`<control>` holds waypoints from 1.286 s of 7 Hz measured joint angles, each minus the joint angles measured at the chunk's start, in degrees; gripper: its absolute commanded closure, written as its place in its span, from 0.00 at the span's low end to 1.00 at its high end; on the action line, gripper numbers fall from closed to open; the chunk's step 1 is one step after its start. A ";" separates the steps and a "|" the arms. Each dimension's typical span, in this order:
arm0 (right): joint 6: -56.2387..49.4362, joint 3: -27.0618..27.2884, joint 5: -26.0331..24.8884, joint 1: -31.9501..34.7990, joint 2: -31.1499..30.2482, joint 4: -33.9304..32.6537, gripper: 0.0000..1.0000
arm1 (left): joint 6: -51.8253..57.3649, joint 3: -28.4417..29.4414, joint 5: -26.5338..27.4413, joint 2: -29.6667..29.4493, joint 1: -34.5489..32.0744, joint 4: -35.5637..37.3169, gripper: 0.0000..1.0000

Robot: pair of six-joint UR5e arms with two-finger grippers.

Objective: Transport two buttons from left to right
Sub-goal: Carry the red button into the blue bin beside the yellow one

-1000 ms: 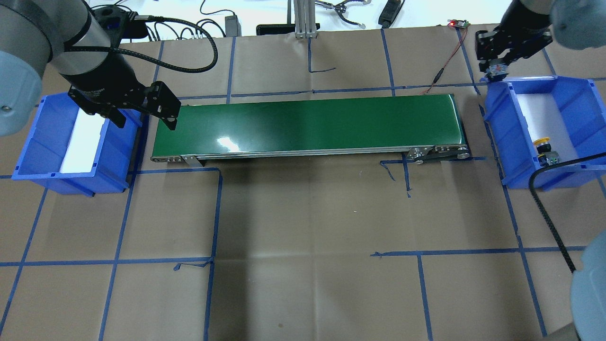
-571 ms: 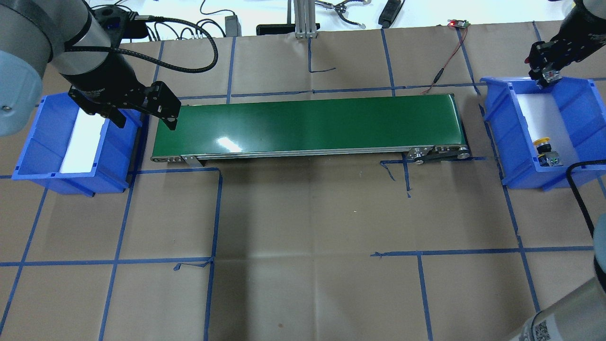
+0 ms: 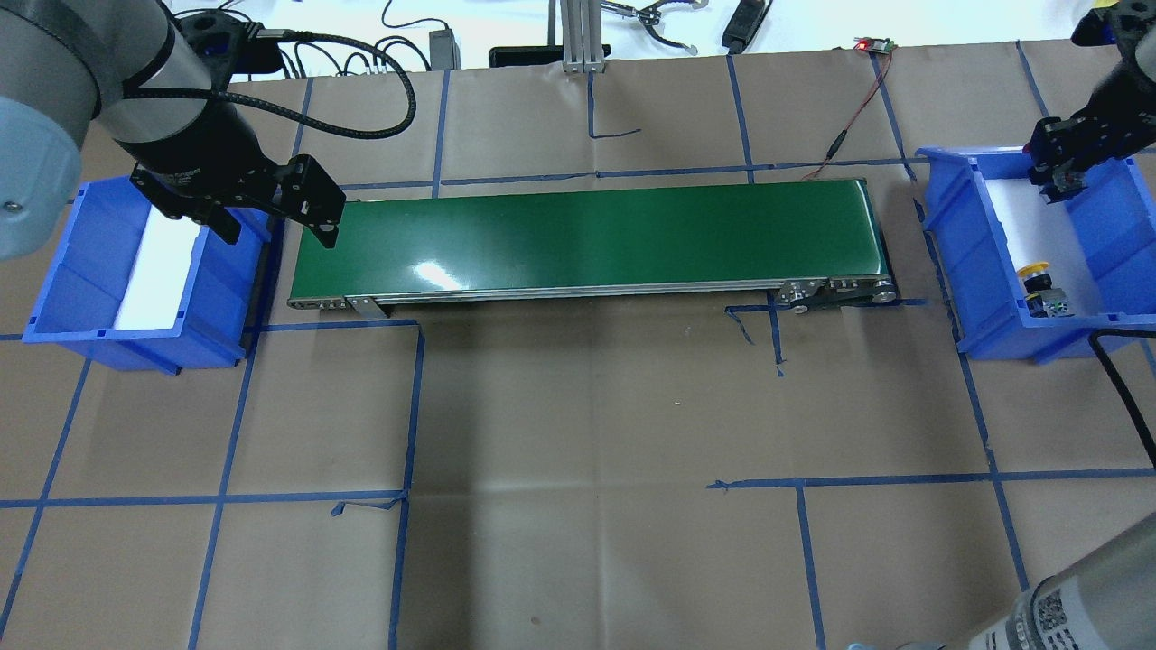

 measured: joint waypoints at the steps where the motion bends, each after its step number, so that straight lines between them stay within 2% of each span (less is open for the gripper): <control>1: 0.60 1.50 0.06 -0.26 0.79 -2.90 0.98 | 0.00 0.00 -0.01 0.00 0.00 0.00 0.00; 3: 0.37 2.33 -0.03 -1.02 3.56 -6.55 0.98 | 0.00 0.04 -0.01 0.00 0.00 0.00 0.00; 5: -0.01 2.56 -0.18 -1.45 5.61 -7.39 0.96 | 0.02 0.01 -0.01 0.00 0.00 0.00 0.00; 6: -0.07 2.62 -0.32 -1.47 6.43 -7.56 0.87 | 0.02 0.00 -0.01 0.00 0.00 0.00 0.00; 7: -0.10 2.66 -0.57 -1.46 6.90 -7.52 0.32 | 0.02 0.01 -0.01 0.00 0.00 0.00 0.00; 8: -0.11 2.67 -0.72 -1.45 7.06 -7.40 0.00 | 0.00 0.05 -0.01 0.00 0.00 0.00 0.00; 9: -0.14 2.65 -0.76 -1.43 7.07 -7.34 0.00 | 0.00 0.06 -0.01 0.00 0.00 0.00 0.00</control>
